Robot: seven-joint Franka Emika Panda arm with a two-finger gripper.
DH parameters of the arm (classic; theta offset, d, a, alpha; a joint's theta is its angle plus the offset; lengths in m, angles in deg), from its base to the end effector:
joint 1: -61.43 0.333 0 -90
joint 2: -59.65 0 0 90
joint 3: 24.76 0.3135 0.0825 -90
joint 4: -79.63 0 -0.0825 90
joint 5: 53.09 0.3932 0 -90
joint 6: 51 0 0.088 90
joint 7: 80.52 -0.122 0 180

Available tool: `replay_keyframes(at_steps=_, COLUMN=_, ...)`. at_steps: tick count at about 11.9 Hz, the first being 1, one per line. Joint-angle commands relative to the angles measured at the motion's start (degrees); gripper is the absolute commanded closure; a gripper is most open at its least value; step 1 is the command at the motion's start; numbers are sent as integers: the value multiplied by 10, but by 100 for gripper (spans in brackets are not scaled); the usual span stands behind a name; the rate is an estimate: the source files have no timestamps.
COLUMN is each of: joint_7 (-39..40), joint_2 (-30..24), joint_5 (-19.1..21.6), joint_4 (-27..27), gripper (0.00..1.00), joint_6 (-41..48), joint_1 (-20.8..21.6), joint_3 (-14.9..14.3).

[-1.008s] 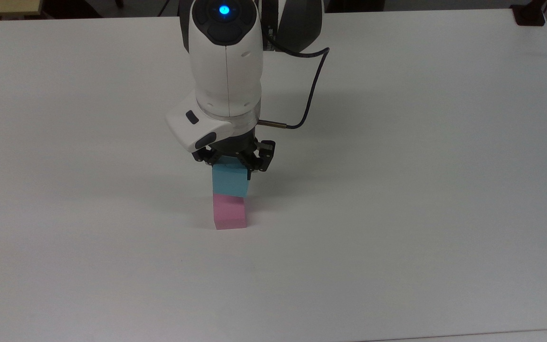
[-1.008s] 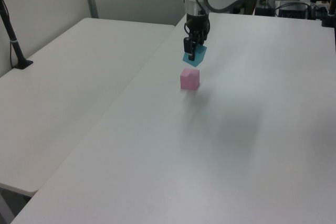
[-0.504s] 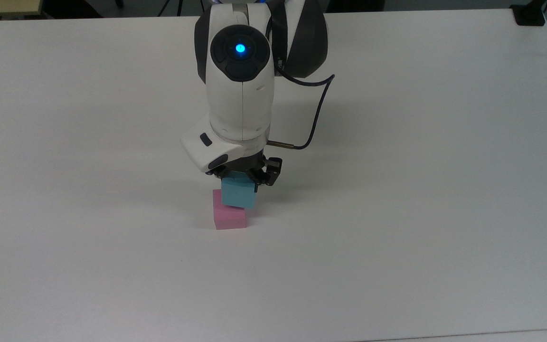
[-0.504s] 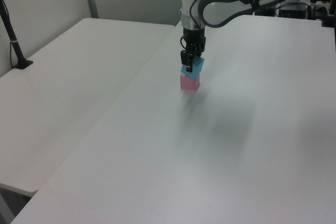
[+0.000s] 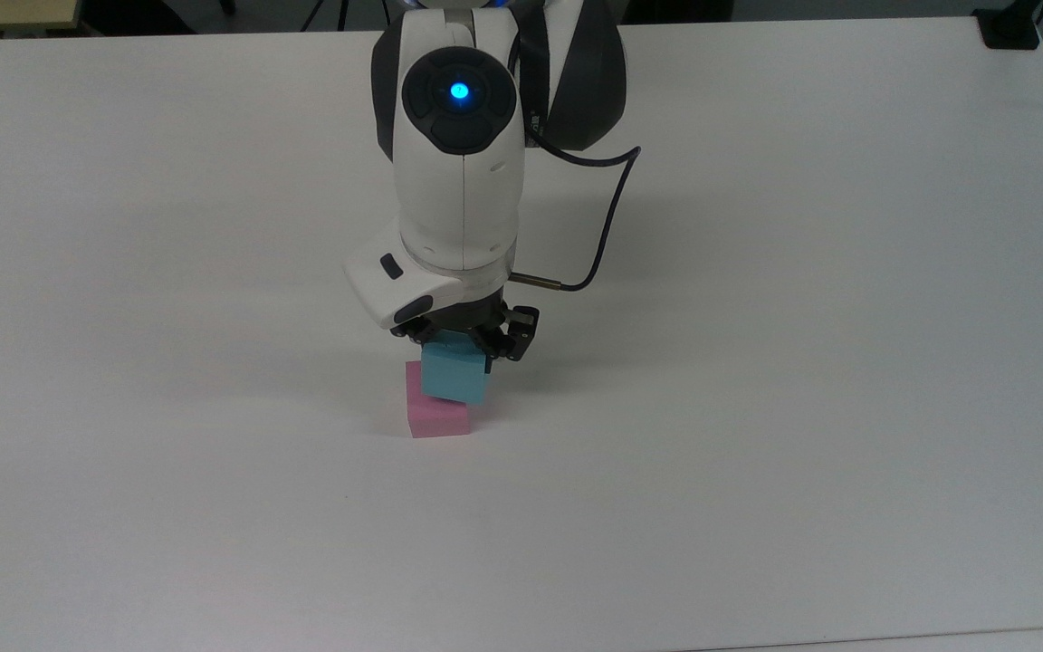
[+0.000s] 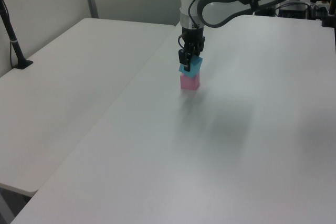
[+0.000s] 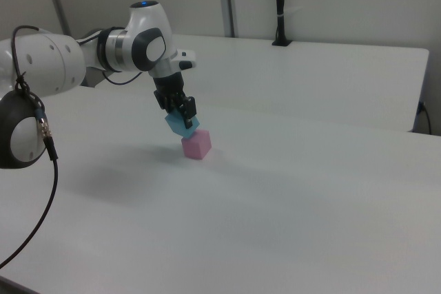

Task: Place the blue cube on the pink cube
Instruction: 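Lower the blue cube down onto the top of the pink cube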

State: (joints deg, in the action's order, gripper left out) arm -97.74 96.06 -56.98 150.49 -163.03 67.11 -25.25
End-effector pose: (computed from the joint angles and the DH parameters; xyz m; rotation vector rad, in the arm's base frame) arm 0.7476 0.0640 0.3843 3.0734 -0.2854 0.1466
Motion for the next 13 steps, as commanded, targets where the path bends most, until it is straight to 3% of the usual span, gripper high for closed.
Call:
replay_keyframes(at_steps=1, joint_7=-19, joint_2=23, joint_5=-10, joint_4=-28, gripper=57, joint_6=-10, joint_1=6, joint_3=-4)
replay_keyframes(at_steps=2, joint_7=-19, joint_2=25, joint_5=-10, joint_4=-29, gripper=57, joint_6=-10, joint_1=6, joint_3=-5)
replay_keyframes(at_steps=6, joint_7=-33, joint_2=25, joint_5=-10, joint_4=-29, gripper=35, joint_6=-10, joint_1=6, joint_3=-6)
replay_keyframes(at_steps=8, joint_7=-34, joint_2=25, joint_5=-10, joint_4=-29, gripper=32, joint_6=-9, joint_1=6, joint_3=-7)
replay_keyframes(at_steps=11, joint_7=-40, joint_2=25, joint_5=-10, joint_4=-29, gripper=0, joint_6=-5, joint_1=6, joint_3=-9)
replay_keyframes(at_steps=13, joint_7=-40, joint_2=25, joint_5=-10, joint_4=-29, gripper=0, joint_6=-4, joint_1=5, joint_3=-10)
